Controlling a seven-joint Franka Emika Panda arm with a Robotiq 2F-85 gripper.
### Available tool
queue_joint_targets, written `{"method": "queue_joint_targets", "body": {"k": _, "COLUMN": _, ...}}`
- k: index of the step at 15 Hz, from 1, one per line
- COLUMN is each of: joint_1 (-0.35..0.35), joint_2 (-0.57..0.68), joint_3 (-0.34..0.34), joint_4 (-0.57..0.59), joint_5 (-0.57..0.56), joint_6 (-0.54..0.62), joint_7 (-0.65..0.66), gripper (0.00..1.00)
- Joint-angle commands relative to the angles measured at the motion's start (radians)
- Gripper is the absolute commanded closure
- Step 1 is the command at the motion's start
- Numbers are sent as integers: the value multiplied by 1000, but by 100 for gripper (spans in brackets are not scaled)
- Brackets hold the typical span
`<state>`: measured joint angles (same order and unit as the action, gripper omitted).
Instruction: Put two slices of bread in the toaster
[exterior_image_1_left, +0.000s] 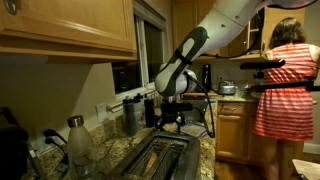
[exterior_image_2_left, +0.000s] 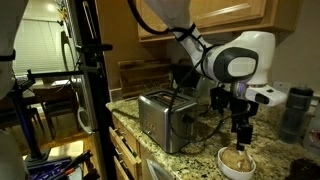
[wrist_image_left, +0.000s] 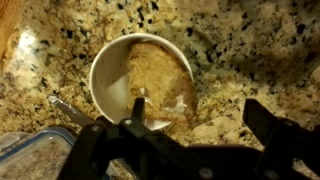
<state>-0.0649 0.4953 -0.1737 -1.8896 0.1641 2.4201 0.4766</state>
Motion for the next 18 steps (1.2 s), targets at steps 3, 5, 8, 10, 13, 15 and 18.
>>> {"method": "queue_joint_targets", "body": {"k": 3, "joint_1": 10, "joint_2": -20, "joint_3": -31, "joint_4": -11, "joint_5": -38, "joint_6": -22, "joint_7": 29, "gripper": 0}}
{"method": "queue_joint_targets", "body": {"k": 5, "joint_1": 9, "joint_2": -18, "joint_3": -33, "joint_4": -12, "joint_5": -40, "joint_6": -19, "joint_7": 27, "gripper": 3}}
{"method": "queue_joint_targets", "body": {"k": 8, "joint_1": 10, "joint_2": -16, "joint_3": -32, "joint_4": -16, "joint_5": -41, "joint_6": -17, "joint_7": 25, "gripper": 15}}
{"method": "queue_joint_targets", "body": {"k": 10, "joint_1": 11, "joint_2": -14, "joint_3": -31, "joint_4": -17, "joint_5": -40, "joint_6": -16, "joint_7": 25, "gripper": 24}}
{"method": "queue_joint_targets", "body": {"k": 13, "joint_1": 10, "joint_2": -11, "joint_3": -30, "joint_4": -18, "joint_5": -38, "joint_6": -15, "joint_7": 23, "gripper": 17}}
{"method": "queue_joint_targets", "body": {"k": 15, "joint_1": 9, "joint_2": -9, "joint_3": -30, "joint_4": -19, "joint_5": -37, "joint_6": -15, "joint_7": 23, "gripper": 17}}
{"method": "queue_joint_targets", "body": {"k": 18, "joint_1": 9, "joint_2": -8, "joint_3": -30, "joint_4": -22, "joint_5": -37, "joint_6": -13, "joint_7": 21, "gripper": 25}}
